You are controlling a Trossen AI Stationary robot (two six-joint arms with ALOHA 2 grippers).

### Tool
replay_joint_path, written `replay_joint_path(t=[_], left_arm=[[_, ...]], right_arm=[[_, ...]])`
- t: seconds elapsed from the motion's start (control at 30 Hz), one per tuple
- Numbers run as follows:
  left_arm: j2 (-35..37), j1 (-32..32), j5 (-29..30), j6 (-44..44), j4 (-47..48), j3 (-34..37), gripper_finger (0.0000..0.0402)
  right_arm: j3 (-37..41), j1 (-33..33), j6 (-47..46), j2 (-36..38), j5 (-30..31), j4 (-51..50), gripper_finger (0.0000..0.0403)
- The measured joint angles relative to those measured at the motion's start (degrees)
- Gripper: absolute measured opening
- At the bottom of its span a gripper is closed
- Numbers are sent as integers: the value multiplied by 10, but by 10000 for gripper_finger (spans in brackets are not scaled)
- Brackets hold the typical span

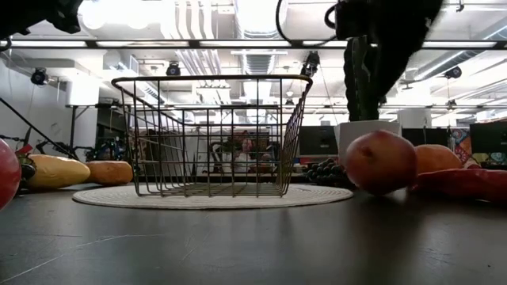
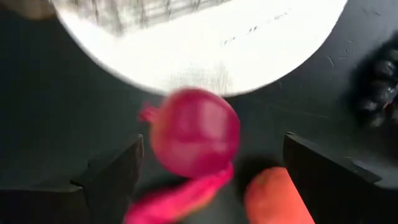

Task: Build produce basket
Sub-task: Put the pomegranate into the wire basket

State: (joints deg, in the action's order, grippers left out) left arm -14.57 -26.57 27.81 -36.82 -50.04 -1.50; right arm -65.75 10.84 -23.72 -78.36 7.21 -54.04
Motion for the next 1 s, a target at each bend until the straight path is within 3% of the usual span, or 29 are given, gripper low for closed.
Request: replay_joint_path(t=[0.3, 0.53, 0.67, 0.77, 0.87, 1.0], left_arm=[[0, 0, 0, -1, -1, 0, 11], [0, 0, 0, 0, -1, 0, 11], [0, 0, 0, 3, 0, 0, 11], [-1, 0, 0, 3, 0, 0, 11], [-4, 0, 0, 4, 0, 0, 11], [-11, 0, 1, 4, 0, 0, 11]], right_arm=[[-17, 31, 158, -82, -32, -35, 368], [-49, 55, 232, -97, -29, -90, 368], [-60, 34, 132, -88, -26, -92, 368], [-65, 7, -18, -83, -25, -91, 368], [-65, -18, -186, -83, -55, -91, 368], [-66, -8, -286, -84, -90, -84, 368]])
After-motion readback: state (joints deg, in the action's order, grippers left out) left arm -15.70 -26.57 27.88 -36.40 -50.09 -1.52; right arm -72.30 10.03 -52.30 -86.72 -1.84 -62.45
